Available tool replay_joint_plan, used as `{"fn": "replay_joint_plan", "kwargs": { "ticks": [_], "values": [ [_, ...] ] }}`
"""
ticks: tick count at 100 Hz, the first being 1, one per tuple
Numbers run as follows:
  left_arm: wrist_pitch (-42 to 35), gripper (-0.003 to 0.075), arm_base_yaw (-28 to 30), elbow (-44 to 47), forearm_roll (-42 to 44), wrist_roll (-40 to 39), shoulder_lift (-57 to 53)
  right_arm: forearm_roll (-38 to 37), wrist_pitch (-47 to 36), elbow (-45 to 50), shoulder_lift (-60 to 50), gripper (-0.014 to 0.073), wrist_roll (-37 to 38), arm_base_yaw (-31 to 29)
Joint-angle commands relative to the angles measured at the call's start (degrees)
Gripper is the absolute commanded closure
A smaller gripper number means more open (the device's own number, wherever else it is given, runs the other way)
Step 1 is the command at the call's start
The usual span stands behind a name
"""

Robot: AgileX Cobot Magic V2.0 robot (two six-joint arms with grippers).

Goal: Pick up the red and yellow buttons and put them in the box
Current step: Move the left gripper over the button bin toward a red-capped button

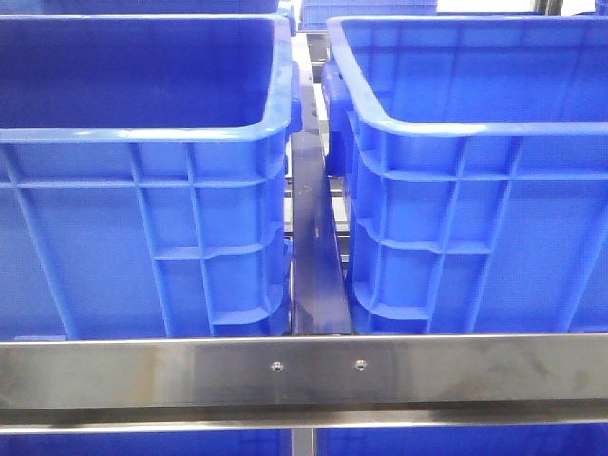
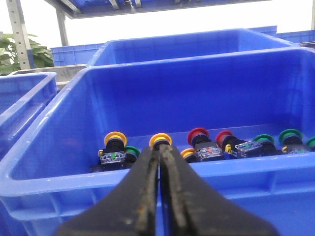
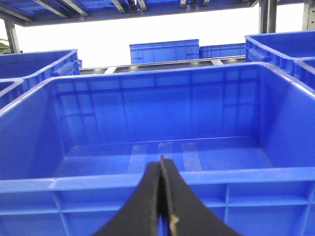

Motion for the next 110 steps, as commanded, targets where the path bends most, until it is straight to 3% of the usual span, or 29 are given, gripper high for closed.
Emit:
{"fn": "replay_joint_plan", "kwargs": {
  "ticks": [1, 31, 46, 71, 110],
  "values": [
    [-4.7, 0.0739, 0.1, 1.0, -0.4, -0.3, -1.9, -0.3, -4.8, -0.1, -1.2, 0.0662, -0.2, 0.2],
    [-5.6, 0.0739, 0.1, 0.7, -0.4, -0.3, -1.9, -0.3, -4.8, -0.1, -1.2, 0.0662, -0.2, 0.2],
    [-3.0, 0.0739, 0.1, -4.5, -2.3, -0.3, -1.7, -0.3, -4.8, -0.1, -1.2, 0.0662, -0.2, 0.2],
    [12.4, 0.0739, 0.1, -21.7, -2.9, -0.3, 5.9, -0.3, -4.8, -0.1, -1.2, 0.0662, -0.2, 0.2],
    [35.6, 0.0739, 0.1, -48.1, -2.9, -0.2, 32.4, -0.3, -4.8, -0.1, -1.2, 0.0662, -0.2, 0.2]
  ]
}}
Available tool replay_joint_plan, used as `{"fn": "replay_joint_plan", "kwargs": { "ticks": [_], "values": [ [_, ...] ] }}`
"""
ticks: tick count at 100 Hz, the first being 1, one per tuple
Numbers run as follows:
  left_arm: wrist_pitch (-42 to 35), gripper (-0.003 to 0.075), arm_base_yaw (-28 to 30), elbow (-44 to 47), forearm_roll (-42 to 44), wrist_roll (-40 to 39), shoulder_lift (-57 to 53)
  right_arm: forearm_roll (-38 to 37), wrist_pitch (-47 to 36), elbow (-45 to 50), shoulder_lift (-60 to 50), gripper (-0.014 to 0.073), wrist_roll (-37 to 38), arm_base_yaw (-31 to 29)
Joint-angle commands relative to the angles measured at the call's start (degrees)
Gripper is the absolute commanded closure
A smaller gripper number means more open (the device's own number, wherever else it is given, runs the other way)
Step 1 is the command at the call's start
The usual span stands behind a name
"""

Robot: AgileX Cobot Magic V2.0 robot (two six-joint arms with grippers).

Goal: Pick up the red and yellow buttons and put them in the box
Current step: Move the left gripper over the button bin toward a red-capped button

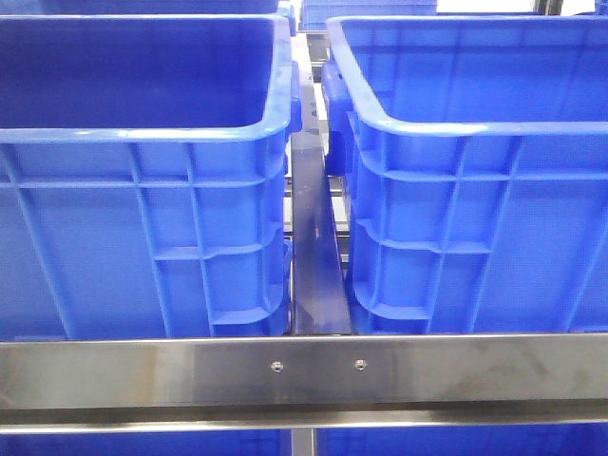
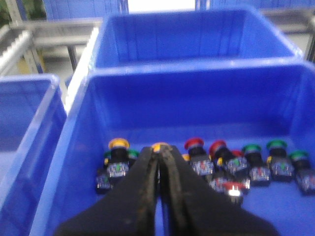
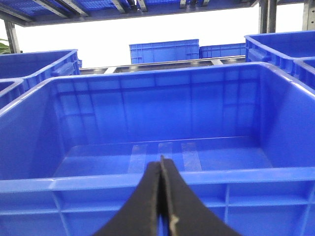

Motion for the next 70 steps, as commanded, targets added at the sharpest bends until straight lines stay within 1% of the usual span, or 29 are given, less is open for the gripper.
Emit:
{"fn": "replay_joint_plan", "kwargs": {
  "ticks": [1, 12, 29, 51, 56, 63, 67, 70],
  "values": [
    [2.0, 0.0739, 0.1, -6.1, -0.5, -0.2, 6.0, -0.3, -4.8, -0.1, -1.2, 0.0662, -0.2, 0.2],
    [6.0, 0.0739, 0.1, -9.6, -0.5, -0.2, 11.1, -0.3, -4.8, -0.1, -1.2, 0.0662, -0.2, 0.2],
    [6.2, 0.0739, 0.1, -10.1, -0.5, -0.2, 15.6, -0.3, -4.8, -0.1, -1.2, 0.0662, -0.2, 0.2],
    [8.9, 0.0732, 0.1, -10.1, 0.6, -0.2, 17.3, -0.3, -4.8, -0.1, -1.2, 0.0662, -0.2, 0.2],
    [8.9, 0.0709, 0.1, -10.1, 0.8, -0.2, 17.3, -0.3, -4.8, -0.1, -1.2, 0.0662, -0.2, 0.2],
    [8.9, 0.064, 0.1, -10.1, 0.8, -0.2, 17.3, -0.3, -4.8, -0.1, -1.2, 0.0662, -0.2, 0.2],
    [8.9, 0.0581, 0.1, -10.1, 0.8, -0.2, 17.3, -0.3, -4.8, -0.1, -1.2, 0.0662, -0.2, 0.2],
    [8.9, 0.0523, 0.1, -10.1, 0.8, -0.2, 17.3, -0.3, -4.8, -0.1, -1.2, 0.0662, -0.2, 0.2]
  ]
}}
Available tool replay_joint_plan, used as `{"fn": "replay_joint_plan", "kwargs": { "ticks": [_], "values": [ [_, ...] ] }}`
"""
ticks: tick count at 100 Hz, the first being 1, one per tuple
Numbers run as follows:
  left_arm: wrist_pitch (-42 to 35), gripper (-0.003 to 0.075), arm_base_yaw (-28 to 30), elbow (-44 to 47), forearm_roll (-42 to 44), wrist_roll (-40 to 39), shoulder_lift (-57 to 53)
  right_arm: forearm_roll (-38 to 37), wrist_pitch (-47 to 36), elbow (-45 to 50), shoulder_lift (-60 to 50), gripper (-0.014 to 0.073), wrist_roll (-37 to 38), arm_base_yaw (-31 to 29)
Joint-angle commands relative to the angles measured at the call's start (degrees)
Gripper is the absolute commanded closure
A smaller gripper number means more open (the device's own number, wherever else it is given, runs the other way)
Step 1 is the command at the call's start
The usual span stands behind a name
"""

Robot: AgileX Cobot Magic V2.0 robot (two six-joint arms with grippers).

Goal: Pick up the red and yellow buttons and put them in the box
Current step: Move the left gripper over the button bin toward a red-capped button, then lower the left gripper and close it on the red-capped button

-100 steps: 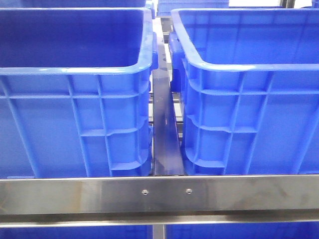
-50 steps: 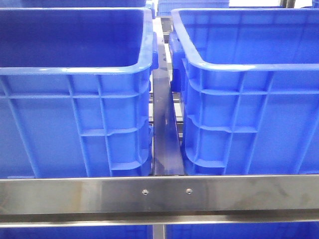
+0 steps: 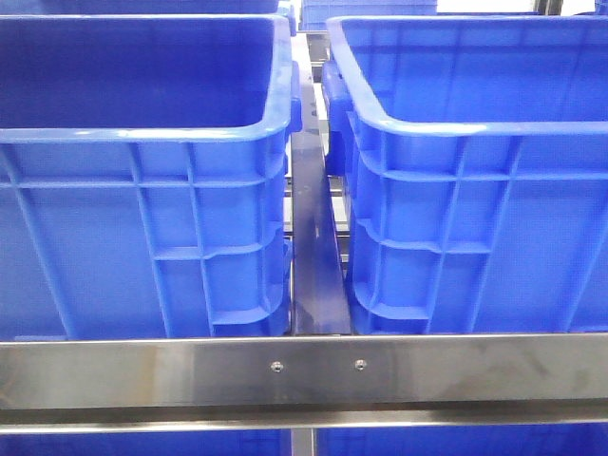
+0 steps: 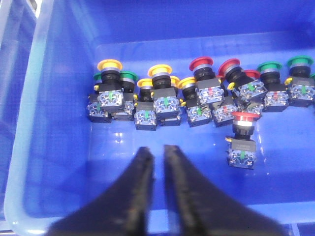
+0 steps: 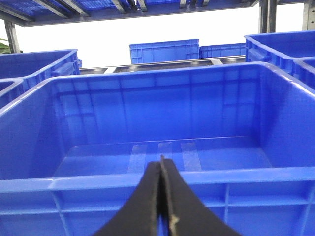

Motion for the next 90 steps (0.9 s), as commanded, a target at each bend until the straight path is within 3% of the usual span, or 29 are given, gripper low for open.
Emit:
{"fn": "replay_joint_plan", "kwargs": {
  "ticks": [1, 15, 24, 52, 90],
  "values": [
    [-3.5, 0.0511, 0.1, -1.9, 0.2, -0.2, 0.0, -0.3, -4.8, -0.1, -1.2, 0.0662, -0.2, 0.2],
    [-3.5, 0.0259, 0.1, -1.9, 0.2, -0.2, 0.0, -0.3, -4.8, -0.1, -1.2, 0.0662, -0.2, 0.2],
    [-3.5, 0.0173, 0.1, -1.9, 0.3, -0.2, 0.0, -0.3, -4.8, -0.1, -1.2, 0.0662, -0.2, 0.2],
    [-3.9, 0.0174, 0.1, -2.7, -3.6, 0.8, 2.5, -0.3, -4.8, -0.1, -1.2, 0.0662, -0.2, 0.2],
    [-2.5, 0.0174, -6.8, -13.0, -7.7, 2.4, 22.2, -0.3, -4.8, -0.1, -1.2, 0.0662, -0.2, 0.2]
  ]
}}
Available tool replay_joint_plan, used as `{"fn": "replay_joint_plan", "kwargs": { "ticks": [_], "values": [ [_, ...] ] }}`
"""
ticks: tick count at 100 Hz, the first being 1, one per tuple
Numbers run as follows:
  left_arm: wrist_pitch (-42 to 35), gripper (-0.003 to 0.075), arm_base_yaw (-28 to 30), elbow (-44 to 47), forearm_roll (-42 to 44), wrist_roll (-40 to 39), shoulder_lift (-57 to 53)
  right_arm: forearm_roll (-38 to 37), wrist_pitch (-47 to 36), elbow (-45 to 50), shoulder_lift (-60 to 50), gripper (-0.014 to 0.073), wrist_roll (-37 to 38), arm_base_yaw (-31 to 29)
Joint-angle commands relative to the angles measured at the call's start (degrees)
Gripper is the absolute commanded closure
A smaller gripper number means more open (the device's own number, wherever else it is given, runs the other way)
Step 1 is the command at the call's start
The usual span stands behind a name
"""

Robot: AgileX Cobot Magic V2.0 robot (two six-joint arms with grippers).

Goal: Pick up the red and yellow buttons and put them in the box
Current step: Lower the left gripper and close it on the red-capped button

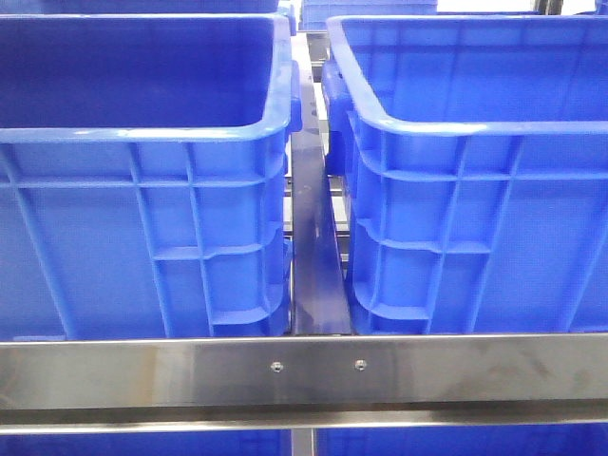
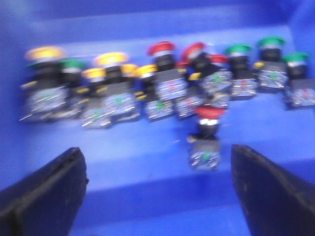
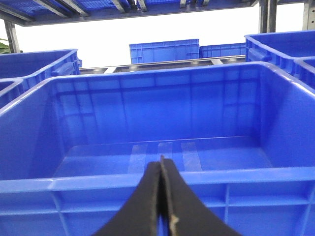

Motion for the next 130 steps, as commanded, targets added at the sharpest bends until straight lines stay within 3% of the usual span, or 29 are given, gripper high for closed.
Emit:
{"fn": "replay_joint_plan", "kwargs": {
  "ticks": [1, 49, 88, 130],
  "values": [
    [-3.3, 0.0174, -2.1, -4.7, -0.9, -0.1, 4.2, -0.3, -4.8, -0.1, -1.2, 0.0662, -0.2, 0.2],
    [-3.8, 0.0197, -2.9, -18.9, -0.5, -5.2, 26.5, -0.3, -4.8, -0.1, -1.2, 0.0662, -0.2, 0.2],
    [-8.7, 0.0232, -2.9, -21.1, -1.2, -5.7, 29.5, -0.3, -4.8, -0.1, -1.2, 0.0662, -0.2, 0.2],
    [-7.9, 0.028, -2.9, -21.1, -1.0, -5.7, 31.8, -0.3, -4.8, -0.1, -1.2, 0.0662, -0.2, 0.2]
  ]
}}
